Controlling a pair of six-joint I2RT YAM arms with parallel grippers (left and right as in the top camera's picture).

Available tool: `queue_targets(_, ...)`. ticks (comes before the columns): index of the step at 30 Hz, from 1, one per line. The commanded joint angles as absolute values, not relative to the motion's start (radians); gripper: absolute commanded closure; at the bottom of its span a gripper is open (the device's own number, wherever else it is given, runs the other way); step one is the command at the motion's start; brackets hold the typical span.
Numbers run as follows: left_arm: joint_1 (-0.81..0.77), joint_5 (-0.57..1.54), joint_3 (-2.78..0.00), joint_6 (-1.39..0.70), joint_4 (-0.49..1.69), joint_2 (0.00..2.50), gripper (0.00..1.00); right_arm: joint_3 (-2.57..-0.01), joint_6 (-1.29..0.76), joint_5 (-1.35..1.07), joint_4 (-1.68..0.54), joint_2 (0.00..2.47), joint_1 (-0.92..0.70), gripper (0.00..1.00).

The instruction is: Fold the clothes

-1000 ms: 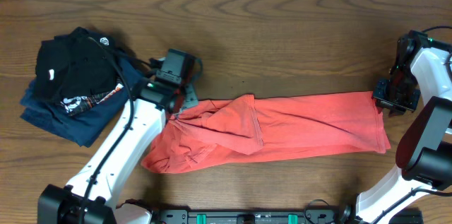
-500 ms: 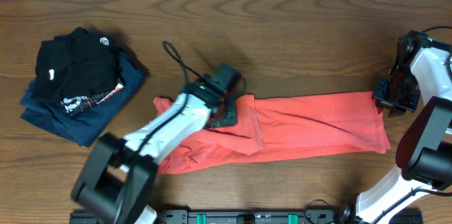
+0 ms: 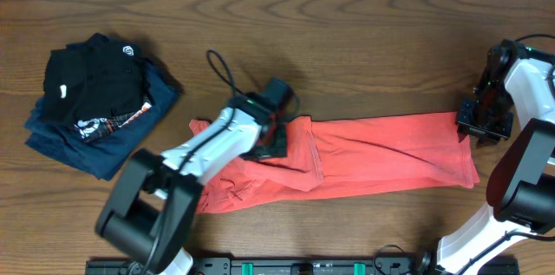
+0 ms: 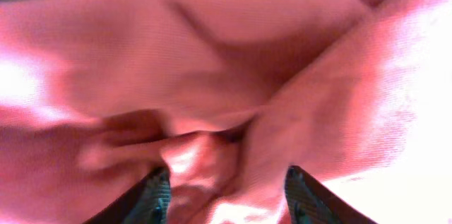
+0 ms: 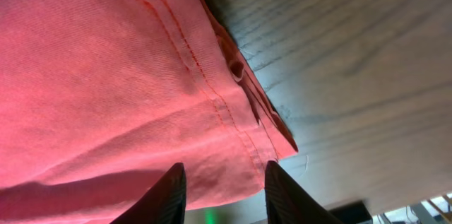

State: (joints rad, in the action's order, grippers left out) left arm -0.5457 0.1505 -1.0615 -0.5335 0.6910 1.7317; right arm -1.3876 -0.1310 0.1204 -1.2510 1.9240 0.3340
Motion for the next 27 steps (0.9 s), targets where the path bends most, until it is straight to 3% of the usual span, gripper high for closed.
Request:
queue_targets(1, -0.509, 0.138, -1.11, -0.484, 0.706, 1.607, 0.38, -1.337, -0.035, 0.054, -1.214, 1.911, 0.371, 0.6)
queue_targets(5, -0.5, 0.138, -1.11, -0.479, 0.722, 1.493, 0.33, -1.218, 0.054, 0.01, -1.073, 1.911, 0.389, 0.47)
queue_targets(12, -0.501, 0.138, -1.109, -0.479, 0.756, 1.451, 0.33, -1.107, 0.077, 0.001, -0.925, 1.911, 0.398, 0.46)
queue_targets(14, -0.501, 0.138, -1.109, -0.479, 0.76, 1.451, 0.33, -1.099, 0.077, -0.019, -0.918, 1.911, 0.398, 0.51)
queue_targets(17, -0.5, 0.138, -1.109, -0.479, 0.759, 1.451, 0.33, -1.099, 0.076, -0.023, -0.916, 1.911, 0.398, 0.83)
queue_targets(19, -0.5, 0.138, -1.109, -0.479, 0.759, 1.451, 0.33, -1.103, 0.073, -0.02, -0.917, 1.911, 0.401, 0.98)
queue_targets(27, -0.5, 0.084, -1.109, -0.478, 0.759, 1.451, 0.33, -1.264, -0.106, 0.152, -1.029, 1.911, 0.476, 0.99)
